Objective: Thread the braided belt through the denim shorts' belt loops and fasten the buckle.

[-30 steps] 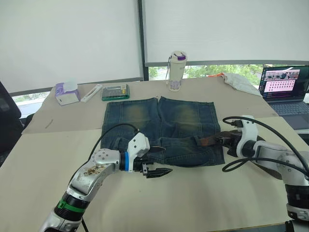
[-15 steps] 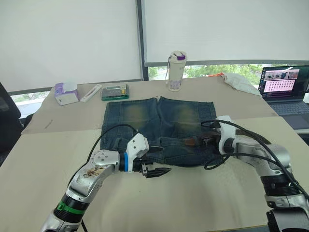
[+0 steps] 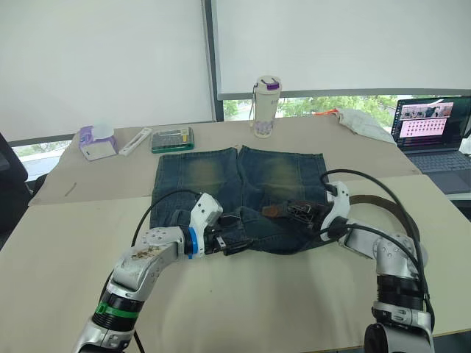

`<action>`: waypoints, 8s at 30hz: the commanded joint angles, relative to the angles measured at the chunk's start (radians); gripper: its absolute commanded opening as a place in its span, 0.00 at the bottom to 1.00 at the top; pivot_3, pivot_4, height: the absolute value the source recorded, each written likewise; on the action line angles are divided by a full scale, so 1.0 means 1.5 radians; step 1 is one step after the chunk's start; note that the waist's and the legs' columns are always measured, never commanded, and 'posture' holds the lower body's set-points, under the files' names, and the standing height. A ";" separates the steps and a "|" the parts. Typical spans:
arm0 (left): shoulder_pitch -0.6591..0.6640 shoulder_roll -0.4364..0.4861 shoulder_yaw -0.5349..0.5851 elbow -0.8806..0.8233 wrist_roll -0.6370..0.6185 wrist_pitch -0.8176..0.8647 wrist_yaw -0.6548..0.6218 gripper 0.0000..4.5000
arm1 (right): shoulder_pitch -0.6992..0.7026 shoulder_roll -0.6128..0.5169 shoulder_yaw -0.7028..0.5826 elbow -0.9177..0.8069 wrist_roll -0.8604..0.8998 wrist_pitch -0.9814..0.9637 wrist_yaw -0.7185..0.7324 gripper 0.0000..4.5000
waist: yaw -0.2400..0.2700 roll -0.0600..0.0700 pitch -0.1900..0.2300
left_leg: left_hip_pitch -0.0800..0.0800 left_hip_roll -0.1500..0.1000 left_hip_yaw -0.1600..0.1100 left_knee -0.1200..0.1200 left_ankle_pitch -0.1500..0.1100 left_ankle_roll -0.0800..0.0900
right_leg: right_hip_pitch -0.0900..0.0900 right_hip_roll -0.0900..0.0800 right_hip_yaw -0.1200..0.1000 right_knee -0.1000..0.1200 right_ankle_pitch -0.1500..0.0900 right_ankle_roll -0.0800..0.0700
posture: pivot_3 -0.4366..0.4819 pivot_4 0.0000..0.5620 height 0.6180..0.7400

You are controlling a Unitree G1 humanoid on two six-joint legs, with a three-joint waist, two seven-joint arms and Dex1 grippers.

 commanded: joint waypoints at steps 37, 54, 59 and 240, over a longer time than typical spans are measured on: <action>-0.177 -0.217 0.193 0.165 -0.246 0.278 0.187 0.00 | 0.206 -0.311 0.138 -0.476 0.046 -0.027 -0.064 0.60 | 0.004 -0.001 0.000 | -0.002 0.000 0.001 0.002 0.001 -0.001 | 0.000 0.001 -0.001 -0.001 0.000 0.001 | 0.48 0.27 1.00; -0.176 -0.220 0.168 0.165 -0.241 0.265 0.182 0.00 | 0.133 -0.320 0.305 -0.398 -0.200 -0.015 -0.081 0.05 | 0.009 -0.001 0.000 | -0.002 0.000 0.001 0.003 0.001 -0.002 | 0.000 0.001 -0.001 -0.001 0.000 0.000 | 0.48 0.27 1.00; -0.172 -0.211 0.183 0.153 -0.249 0.273 0.191 0.00 | 0.201 -0.380 0.198 -0.419 -0.217 0.022 -0.054 0.01 | 0.018 -0.001 0.000 | -0.003 0.000 0.001 0.004 0.001 -0.002 | 0.000 0.001 -0.001 -0.001 0.001 0.000 | 0.48 0.27 1.00; -0.092 -0.085 0.221 0.106 -0.263 0.358 0.189 0.00 | 0.133 -0.258 0.356 -0.352 -0.174 -0.060 -0.037 0.01 | 0.003 -0.002 -0.004 | -0.003 0.004 0.004 0.004 0.001 -0.002 | -0.001 0.004 -0.001 -0.001 0.003 -0.002 | 0.48 0.27 1.00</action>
